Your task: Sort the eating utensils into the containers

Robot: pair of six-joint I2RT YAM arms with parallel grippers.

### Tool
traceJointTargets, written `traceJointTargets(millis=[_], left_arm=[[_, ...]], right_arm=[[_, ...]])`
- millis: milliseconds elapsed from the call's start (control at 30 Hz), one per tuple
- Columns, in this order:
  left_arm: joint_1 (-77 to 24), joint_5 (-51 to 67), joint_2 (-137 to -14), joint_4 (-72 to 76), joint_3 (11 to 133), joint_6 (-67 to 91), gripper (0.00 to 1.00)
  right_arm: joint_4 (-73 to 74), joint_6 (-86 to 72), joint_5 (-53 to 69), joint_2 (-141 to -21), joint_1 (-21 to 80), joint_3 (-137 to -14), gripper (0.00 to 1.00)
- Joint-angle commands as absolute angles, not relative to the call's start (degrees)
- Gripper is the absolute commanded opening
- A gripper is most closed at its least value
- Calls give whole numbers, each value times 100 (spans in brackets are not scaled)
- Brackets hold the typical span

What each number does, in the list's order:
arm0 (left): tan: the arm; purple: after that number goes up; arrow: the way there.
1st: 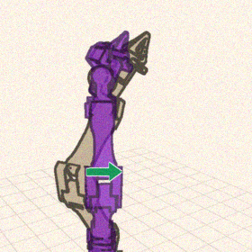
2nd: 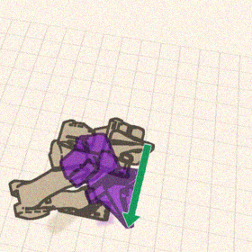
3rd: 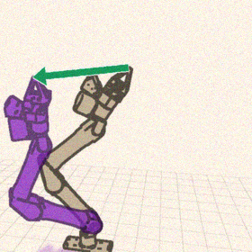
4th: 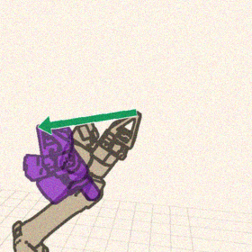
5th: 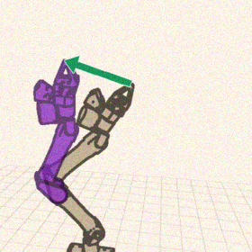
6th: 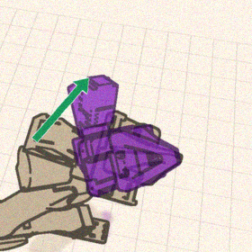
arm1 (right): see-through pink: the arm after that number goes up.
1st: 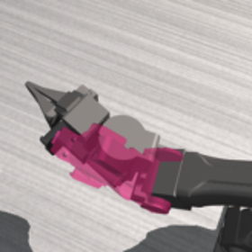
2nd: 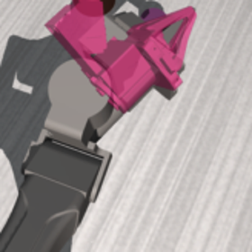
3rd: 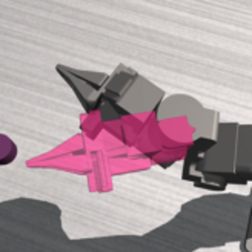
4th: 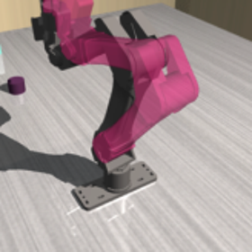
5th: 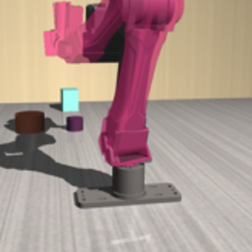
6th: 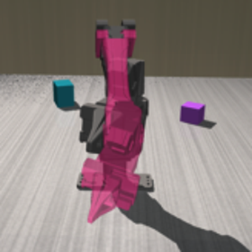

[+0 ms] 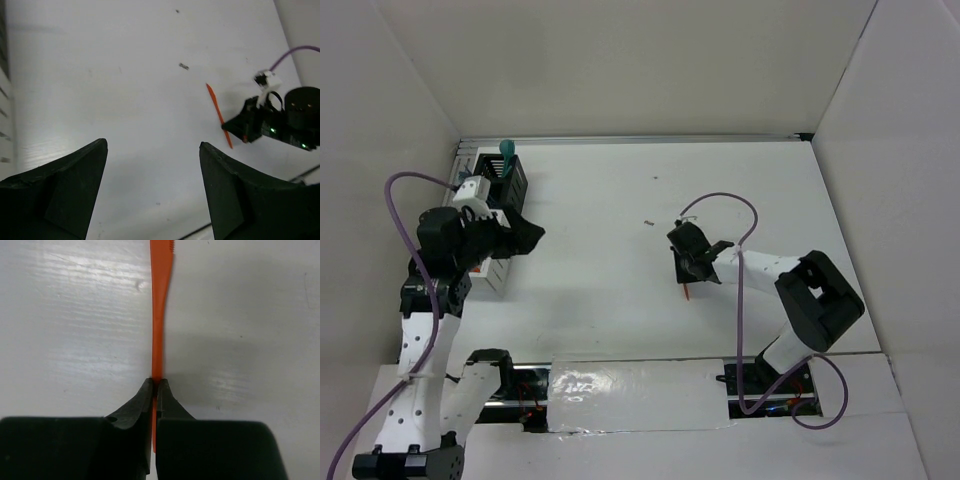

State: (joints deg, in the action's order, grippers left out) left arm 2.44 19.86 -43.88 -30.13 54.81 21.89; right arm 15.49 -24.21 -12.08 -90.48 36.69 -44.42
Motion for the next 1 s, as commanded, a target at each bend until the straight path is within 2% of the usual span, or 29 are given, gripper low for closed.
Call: traceJointTargets(millis=[0,233,500,800,967], left_arm=[[36,2855,-4263,-2752,5011,2924,86],[-1149,2726,-4376,-1961,4237,3856,87],[-2100,1899,-5466,-388,3621,5132,87],[-2725,1960,-6608,404,4104,5528,86],[-3137,1793,-7267,194,4771,5476,86]], right_arm=[[1723,-2584,-1055,-9624,3928,-4026,0],[1460,-2513,-203,-8458,4420,-4025,0],[1143,-3023,342,-7401,4544,-4078,0],[1143,-3199,519,-7172,4658,-4491,0],[1090,-3155,694,-7110,4685,-4764,0]])
